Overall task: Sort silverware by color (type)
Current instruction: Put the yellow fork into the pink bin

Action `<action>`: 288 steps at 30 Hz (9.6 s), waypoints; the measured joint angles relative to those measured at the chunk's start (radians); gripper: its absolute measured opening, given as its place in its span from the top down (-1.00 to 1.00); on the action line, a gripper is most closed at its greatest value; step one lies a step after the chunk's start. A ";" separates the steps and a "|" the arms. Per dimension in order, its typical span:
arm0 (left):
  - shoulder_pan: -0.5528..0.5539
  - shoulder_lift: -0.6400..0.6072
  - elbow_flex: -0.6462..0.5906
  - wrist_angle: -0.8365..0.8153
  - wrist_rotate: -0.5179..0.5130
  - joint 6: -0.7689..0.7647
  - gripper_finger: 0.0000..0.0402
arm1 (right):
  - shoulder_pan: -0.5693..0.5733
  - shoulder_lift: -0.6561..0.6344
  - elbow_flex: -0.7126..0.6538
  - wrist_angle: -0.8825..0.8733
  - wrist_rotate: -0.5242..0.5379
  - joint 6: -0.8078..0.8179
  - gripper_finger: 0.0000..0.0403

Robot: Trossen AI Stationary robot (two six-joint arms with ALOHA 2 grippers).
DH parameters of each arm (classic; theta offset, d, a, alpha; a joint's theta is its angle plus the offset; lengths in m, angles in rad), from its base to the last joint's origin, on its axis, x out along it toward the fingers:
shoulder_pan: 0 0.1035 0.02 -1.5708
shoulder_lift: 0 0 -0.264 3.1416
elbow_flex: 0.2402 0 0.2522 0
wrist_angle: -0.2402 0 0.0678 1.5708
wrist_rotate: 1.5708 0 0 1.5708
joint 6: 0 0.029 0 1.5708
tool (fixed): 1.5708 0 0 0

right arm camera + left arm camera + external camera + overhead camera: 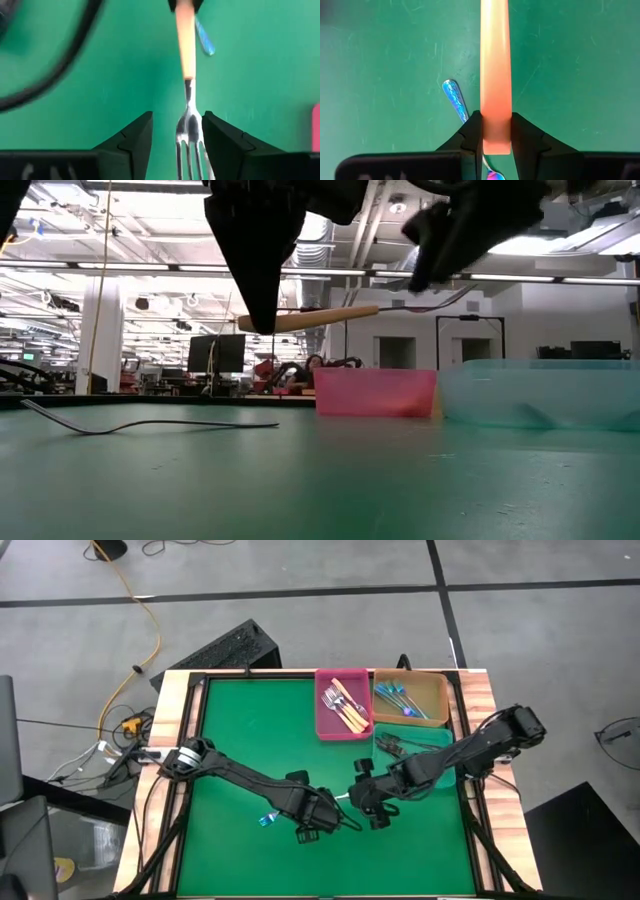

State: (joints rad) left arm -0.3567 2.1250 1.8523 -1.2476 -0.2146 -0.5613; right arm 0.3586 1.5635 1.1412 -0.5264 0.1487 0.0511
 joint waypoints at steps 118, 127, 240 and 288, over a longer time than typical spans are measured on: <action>-0.077 -0.237 0.500 0.472 -0.355 0.660 0.74 | 0.464 -0.142 0.801 -0.203 0.710 0.006 -0.10; -0.197 -0.387 0.498 0.156 -0.491 0.488 0.74 | 0.398 -0.114 0.800 -0.181 0.615 -0.027 -0.10; 0.176 -1.316 -0.941 0.846 -0.347 0.090 0.07 | -0.796 0.105 0.247 0.001 -0.116 0.106 0.57; 0.521 -1.328 -0.941 0.827 0.084 0.131 0.07 | -0.844 0.405 0.259 -0.153 -0.259 0.234 0.57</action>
State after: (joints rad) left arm 0.1646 0.7971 0.9108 -0.4201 -0.1303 -0.4304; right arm -0.4850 1.9682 1.4002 -0.6795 -0.1101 0.2851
